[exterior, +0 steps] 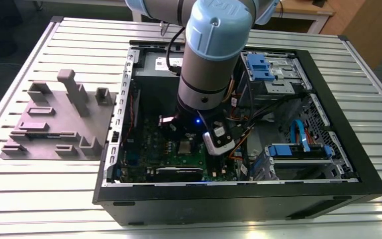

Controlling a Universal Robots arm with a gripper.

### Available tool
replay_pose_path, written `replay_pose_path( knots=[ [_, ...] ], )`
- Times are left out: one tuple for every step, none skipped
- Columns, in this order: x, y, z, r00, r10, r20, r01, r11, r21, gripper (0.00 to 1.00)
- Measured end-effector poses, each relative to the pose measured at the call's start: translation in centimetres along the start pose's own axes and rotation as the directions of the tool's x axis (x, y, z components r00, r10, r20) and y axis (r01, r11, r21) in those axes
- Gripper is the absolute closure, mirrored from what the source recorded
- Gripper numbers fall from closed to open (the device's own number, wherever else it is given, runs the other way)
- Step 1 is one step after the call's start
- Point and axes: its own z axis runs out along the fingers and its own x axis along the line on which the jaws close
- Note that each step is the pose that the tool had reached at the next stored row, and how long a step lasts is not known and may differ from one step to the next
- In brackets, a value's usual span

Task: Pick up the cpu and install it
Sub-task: 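Place the cpu into insertion slot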

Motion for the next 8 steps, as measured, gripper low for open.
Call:
replay_pose_path(
  knots=[
    [0.01,0.00,-0.04,1.0000,0.000,-0.0001,0.000,1.0000,-0.0001,0.55],
    [0.01,0.00,-0.06,1.0000,-0.001,0.0001,0.001,1.0000,-0.0004,0.55],
    [0.02,0.00,-0.06,1.0000,-0.003,0.0001,0.003,1.0000,-0.0004,0.55],
    [0.02,0.00,-0.05,1.0000,-0.004,0.0001,0.004,1.0000,-0.0004,0.55],
    [0.03,0.00,-0.06,1.0000,-0.005,0.0001,0.005,1.0000,-0.0002,0.55],
    [0.04,-0.01,-0.06,1.0000,-0.006,0.0001,0.006,1.0000,0.0000,0.55],
    [0.04,-0.01,-0.06,1.0000,-0.006,0.0001,0.006,1.0000,0.0000,0.55],
    [0.04,-0.01,-0.06,1.0000,-0.006,0.0001,0.006,1.0000,0.0001,0.55]
  ],
)
